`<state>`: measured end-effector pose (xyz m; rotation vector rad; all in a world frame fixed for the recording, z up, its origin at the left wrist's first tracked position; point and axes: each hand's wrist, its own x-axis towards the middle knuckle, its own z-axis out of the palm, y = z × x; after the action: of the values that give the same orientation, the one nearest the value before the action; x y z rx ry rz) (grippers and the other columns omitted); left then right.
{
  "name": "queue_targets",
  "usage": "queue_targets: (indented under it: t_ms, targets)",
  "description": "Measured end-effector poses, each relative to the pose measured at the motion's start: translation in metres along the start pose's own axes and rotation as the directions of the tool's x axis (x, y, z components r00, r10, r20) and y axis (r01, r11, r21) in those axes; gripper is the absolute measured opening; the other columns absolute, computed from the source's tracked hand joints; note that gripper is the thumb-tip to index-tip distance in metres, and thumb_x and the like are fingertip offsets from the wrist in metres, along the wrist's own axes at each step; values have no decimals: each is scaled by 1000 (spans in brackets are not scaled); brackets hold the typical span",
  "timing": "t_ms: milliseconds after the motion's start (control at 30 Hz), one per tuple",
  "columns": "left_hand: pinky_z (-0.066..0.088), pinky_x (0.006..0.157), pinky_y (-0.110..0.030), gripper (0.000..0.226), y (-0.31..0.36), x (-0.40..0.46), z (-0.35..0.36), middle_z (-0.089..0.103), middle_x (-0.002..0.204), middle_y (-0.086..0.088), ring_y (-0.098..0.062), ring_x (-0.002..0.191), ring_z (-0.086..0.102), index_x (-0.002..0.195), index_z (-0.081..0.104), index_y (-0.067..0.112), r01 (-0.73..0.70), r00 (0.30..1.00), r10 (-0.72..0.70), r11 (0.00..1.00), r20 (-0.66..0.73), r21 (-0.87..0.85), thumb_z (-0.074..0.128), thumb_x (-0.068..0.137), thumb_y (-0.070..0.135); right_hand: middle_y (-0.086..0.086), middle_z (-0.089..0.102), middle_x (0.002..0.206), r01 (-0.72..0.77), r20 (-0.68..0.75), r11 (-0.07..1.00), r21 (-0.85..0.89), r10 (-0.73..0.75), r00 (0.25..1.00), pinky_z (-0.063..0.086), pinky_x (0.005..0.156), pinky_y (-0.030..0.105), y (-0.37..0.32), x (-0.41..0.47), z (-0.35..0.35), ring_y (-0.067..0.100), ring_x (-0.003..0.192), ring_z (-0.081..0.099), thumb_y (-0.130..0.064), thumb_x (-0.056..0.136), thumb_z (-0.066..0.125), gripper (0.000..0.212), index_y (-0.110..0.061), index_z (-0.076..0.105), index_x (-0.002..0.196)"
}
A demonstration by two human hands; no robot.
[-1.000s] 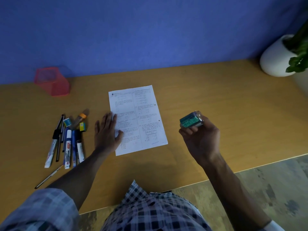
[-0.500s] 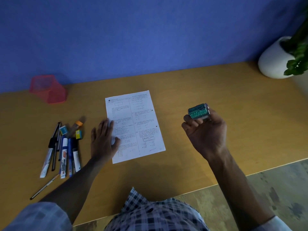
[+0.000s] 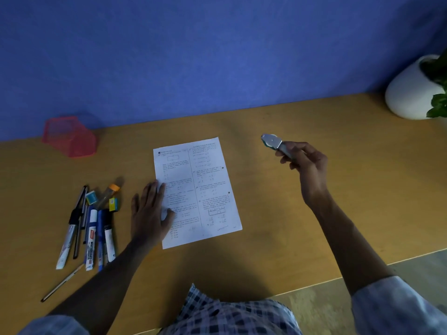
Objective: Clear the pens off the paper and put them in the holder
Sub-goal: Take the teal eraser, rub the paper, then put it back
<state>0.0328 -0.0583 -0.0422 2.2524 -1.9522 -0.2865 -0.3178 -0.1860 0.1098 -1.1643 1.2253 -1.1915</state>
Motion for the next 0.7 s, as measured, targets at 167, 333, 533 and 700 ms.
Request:
queue_targets:
  t_ms: [167, 333, 533, 700]
  targets:
    - [15, 121, -54, 75, -2, 0, 2, 20, 163, -5, -25, 151, 16, 154, 23, 17, 0, 1000, 0, 1000, 0, -6, 30, 88, 51, 6, 77, 89, 14, -59, 999, -43, -17, 998, 50, 68, 16, 19, 35, 1, 14, 81, 71, -16, 88, 68, 16, -3, 71, 98]
    - [14, 121, -54, 74, -6, 2, 7, 16, 164, -2, -23, 152, 14, 155, 19, 21, 4, 1000, -4, 1000, 11, -5, 35, 88, 49, -1, 76, 93, -54, -161, 983, -174, 26, 987, 52, 65, 18, 41, 70, -3, 5, 83, 71, -30, 79, 79, 27, -14, 68, 97]
    - [16, 121, -54, 75, -9, 2, 8, 15, 164, -1, -23, 152, 15, 156, 17, 22, 12, 1000, -12, 1000, 25, 9, 35, 88, 49, 4, 74, 103, -75, -243, 900, -429, -35, 969, 55, 70, 23, 65, 106, -5, 7, 91, 70, -33, 76, 79, 38, -16, 64, 106]
    - [15, 121, -53, 75, -10, 2, 10, 13, 165, 0, -22, 152, 13, 156, 17, 23, 11, 1000, -11, 1000, 23, 1, 35, 89, 50, 11, 73, 111, -111, -282, 813, -571, -67, 957, 58, 81, 40, 81, 129, 3, 23, 103, 69, -35, 80, 75, 41, -14, 62, 112]
